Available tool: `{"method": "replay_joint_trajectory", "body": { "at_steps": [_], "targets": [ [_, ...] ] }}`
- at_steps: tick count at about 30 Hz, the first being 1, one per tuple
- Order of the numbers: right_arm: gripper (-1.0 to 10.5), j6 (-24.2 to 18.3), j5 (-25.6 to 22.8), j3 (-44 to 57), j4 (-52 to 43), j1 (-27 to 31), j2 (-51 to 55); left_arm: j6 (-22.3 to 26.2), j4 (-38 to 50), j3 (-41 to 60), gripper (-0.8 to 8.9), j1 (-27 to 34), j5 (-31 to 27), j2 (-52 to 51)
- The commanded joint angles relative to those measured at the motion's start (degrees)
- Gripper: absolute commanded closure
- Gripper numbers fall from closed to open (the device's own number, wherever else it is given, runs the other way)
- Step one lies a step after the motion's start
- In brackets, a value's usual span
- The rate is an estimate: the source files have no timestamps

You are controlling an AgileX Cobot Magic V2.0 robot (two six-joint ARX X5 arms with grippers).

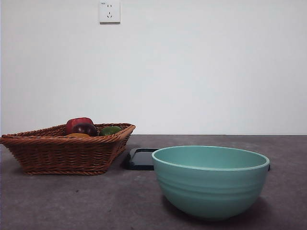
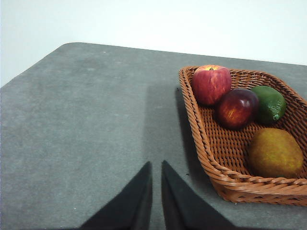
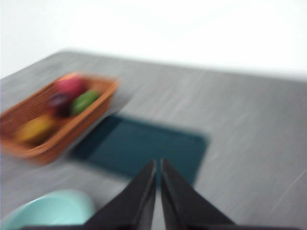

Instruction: Pick up the wifruite, put it on the bowl, pick up the plate, put it on desk

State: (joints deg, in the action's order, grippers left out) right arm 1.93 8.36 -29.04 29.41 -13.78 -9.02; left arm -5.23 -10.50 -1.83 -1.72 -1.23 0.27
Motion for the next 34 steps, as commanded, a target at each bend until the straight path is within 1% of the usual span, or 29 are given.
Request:
{"method": "replay_joint_trajectory", "body": {
  "at_steps": [1,4,7,9,11,15,18,25,34],
  "targets": [
    [9.3,-7.1,-0.5,11.8,-15.1,4.5,3.3,0.0,-0.3,1.2,7.86,0.2,-0.1,-0.1],
    [9.3,-7.1,-1.5,21.2,-22.3,8.7,6.6,0.0,-0.3,1.2,7.86,0.2,-0.1,-0.1],
    [9.3,-6.9,-1.7,26.6,-23.8,11.6,8.9,0.0,-0.3,1.2,7.86,0.1,-0.1,-0.1],
    [9.3,-6.4,-2.7,28.3,-23.8,12.8,8.8,0.0,-0.3,1.2,7.86,0.2,-0.1,-0.1],
    [9.3,-6.5,-3.8,28.4,-21.8,13.6,8.8,0.0,-0.2,1.2,7.86,0.2,-0.1,-0.1],
    [9.3,-6.4,-7.4,28.4,-21.3,13.8,8.8,0.0,-0.2,1.2,7.86,0.2,-0.1,-0.1],
    [9.3,-6.4,-7.6,28.4,-19.6,13.9,8.8,0.0,-0.2,1.2,7.86,0.2,-0.1,-0.1],
    [9.3,-4.1,-7.5,28.4,-19.2,13.9,8.8,0.0,-0.2,1.2,7.86,0.2,-0.1,-0.1],
    [9.3,-4.1,-7.5,28.4,-20.8,13.9,8.8,0.0,-0.2,1.2,7.86,0.2,-0.1,-0.1]
  ]
}}
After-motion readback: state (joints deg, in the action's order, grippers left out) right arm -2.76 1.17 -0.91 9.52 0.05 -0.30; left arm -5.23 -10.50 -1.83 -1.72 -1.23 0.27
